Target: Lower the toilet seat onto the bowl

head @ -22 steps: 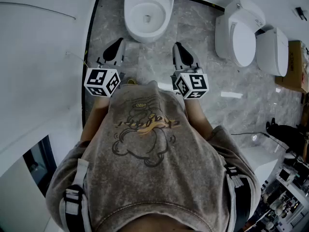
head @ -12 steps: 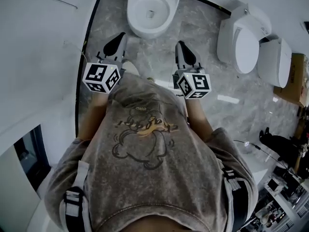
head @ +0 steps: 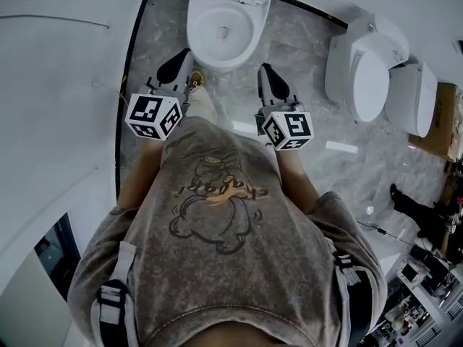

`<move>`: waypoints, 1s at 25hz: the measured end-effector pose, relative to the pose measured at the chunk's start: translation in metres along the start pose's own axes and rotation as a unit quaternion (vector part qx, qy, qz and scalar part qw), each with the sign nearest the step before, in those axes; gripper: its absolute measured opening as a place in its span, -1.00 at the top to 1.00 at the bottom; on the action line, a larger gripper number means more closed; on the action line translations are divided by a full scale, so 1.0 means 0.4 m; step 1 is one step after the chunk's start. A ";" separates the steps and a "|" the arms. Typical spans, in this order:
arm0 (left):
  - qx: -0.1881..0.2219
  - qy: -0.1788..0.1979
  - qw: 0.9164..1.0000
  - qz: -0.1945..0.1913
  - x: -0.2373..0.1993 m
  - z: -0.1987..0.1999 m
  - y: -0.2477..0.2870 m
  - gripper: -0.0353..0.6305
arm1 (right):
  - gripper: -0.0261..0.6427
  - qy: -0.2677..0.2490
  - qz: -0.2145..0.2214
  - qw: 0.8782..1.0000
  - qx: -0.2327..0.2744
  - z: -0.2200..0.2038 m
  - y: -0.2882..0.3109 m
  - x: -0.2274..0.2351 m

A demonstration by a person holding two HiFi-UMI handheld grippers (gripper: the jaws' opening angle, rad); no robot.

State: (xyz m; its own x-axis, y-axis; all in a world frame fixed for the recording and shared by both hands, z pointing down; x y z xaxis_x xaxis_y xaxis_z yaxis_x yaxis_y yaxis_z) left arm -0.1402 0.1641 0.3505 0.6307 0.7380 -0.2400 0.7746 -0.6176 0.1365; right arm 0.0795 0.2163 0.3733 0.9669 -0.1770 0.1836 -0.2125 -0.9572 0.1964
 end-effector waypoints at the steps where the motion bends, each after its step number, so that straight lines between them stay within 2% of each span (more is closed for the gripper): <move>1: 0.000 0.000 1.000 -0.003 -0.026 0.012 0.029 0.87 | 0.84 0.001 0.000 1.000 0.001 0.011 0.034 0.008; 7: 0.002 0.004 1.000 -0.026 -0.206 0.129 0.203 0.87 | 0.84 0.010 -0.018 1.000 0.009 0.111 0.272 0.056; 13: -0.004 0.016 0.998 -0.053 -0.366 0.221 0.312 0.87 | 0.84 0.013 -0.035 0.999 0.025 0.196 0.455 0.046; 18: -0.004 0.028 0.997 -0.068 -0.430 0.282 0.399 0.87 | 0.84 0.019 -0.053 0.998 0.027 0.247 0.546 0.073; 25: -0.011 0.031 0.997 -0.067 -0.443 0.302 0.467 0.87 | 0.84 0.019 -0.055 0.998 0.029 0.272 0.590 0.121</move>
State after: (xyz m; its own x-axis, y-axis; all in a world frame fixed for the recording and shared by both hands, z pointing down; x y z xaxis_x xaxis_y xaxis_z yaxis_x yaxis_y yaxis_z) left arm -0.1128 -0.1149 0.3024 0.5220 0.8298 -0.1973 0.8529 -0.5062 0.1274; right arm 0.0915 -0.0430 0.3236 0.9775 -0.0619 0.2015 -0.0954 -0.9824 0.1608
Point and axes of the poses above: the fingertips, and each gripper's own axes: y forward along the fingers, x to its right, z out of its top, the point moved 5 cm from there along -y, backward along the fingers, and after that the axes turned 10 degrees about -z, right-handed, at the moved point
